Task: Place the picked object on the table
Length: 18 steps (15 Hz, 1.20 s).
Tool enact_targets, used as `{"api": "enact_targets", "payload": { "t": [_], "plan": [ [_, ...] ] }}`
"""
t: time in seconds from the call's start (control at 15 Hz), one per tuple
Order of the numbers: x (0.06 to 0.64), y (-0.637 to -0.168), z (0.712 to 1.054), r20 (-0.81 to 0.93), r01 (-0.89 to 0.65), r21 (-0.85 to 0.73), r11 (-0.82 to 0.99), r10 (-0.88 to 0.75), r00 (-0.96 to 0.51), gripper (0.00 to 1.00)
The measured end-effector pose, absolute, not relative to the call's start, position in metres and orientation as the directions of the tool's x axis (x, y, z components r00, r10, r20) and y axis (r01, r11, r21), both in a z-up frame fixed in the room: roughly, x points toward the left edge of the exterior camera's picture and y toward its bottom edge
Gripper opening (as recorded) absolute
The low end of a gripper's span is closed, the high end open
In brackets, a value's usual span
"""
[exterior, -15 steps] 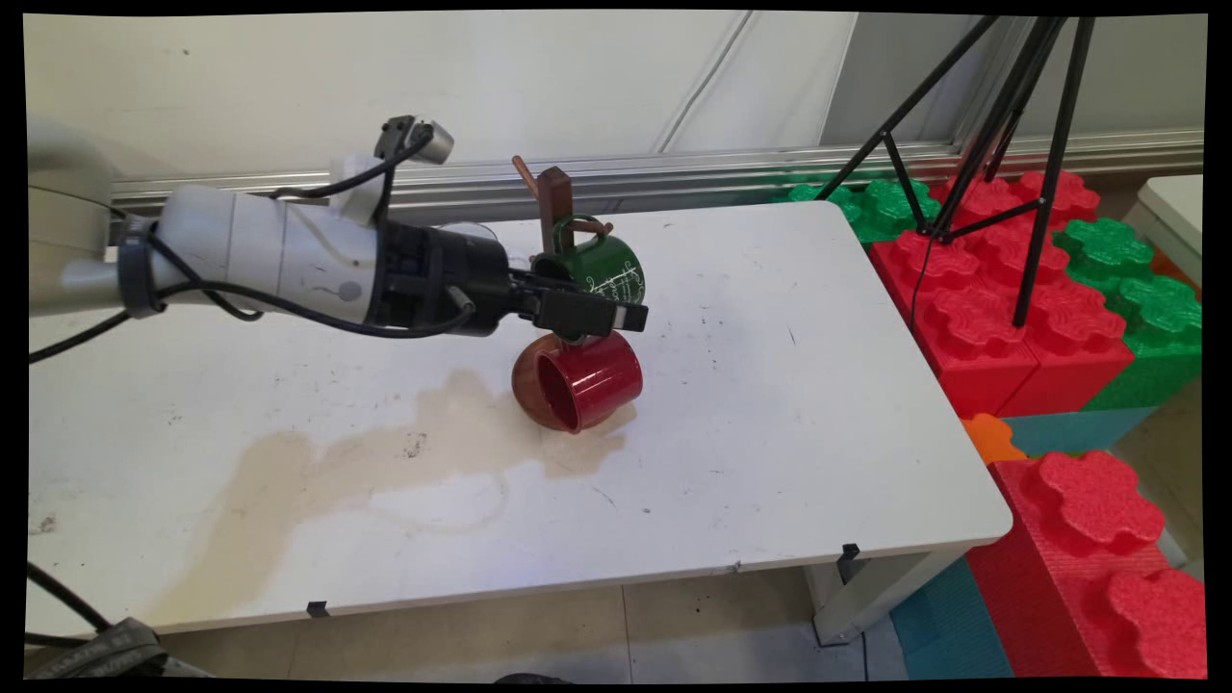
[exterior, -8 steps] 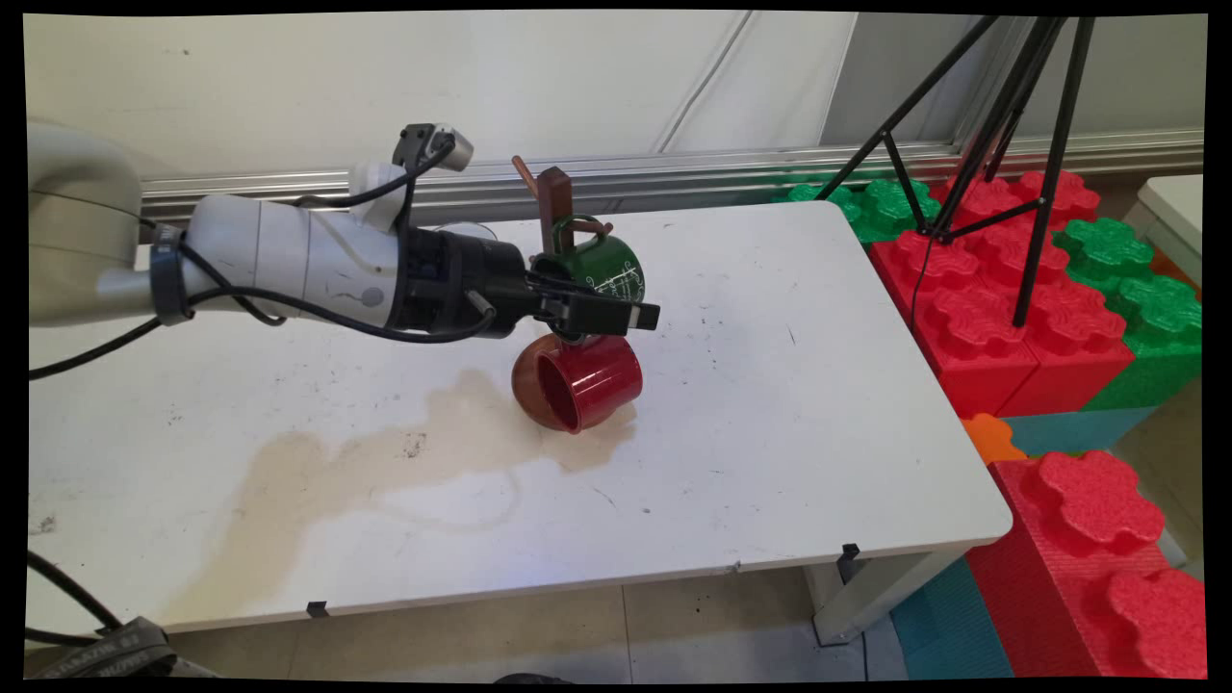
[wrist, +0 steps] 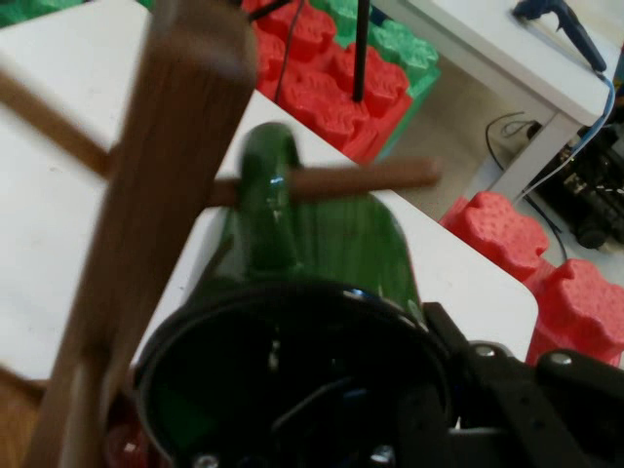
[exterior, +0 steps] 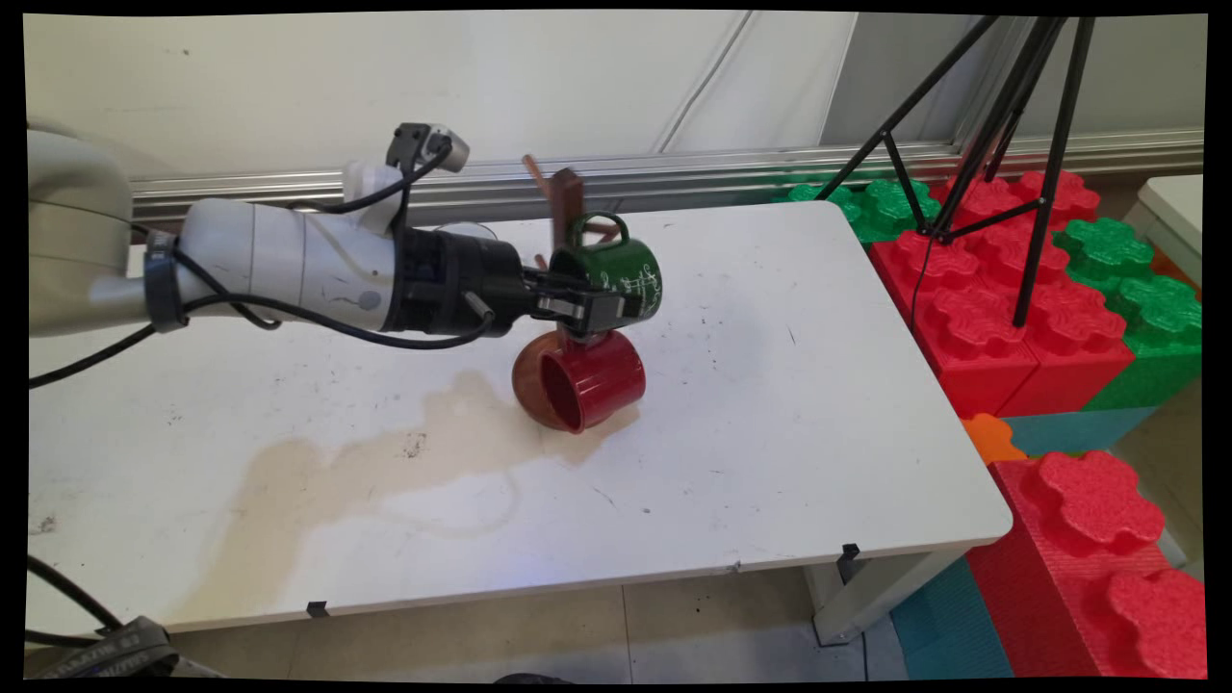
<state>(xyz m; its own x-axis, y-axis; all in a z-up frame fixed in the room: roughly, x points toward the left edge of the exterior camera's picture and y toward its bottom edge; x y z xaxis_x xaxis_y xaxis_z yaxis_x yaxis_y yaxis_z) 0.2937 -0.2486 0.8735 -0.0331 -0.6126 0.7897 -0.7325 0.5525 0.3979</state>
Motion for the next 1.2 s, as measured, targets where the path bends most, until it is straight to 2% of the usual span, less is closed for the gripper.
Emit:
{"api": "enact_targets", "payload": {
  "t": [1.2],
  "plan": [
    [0.301, -0.23, 0.901, 0.844, -0.704, 0.313, 0.637, -0.526, -0.101, 0.0]
  ]
}}
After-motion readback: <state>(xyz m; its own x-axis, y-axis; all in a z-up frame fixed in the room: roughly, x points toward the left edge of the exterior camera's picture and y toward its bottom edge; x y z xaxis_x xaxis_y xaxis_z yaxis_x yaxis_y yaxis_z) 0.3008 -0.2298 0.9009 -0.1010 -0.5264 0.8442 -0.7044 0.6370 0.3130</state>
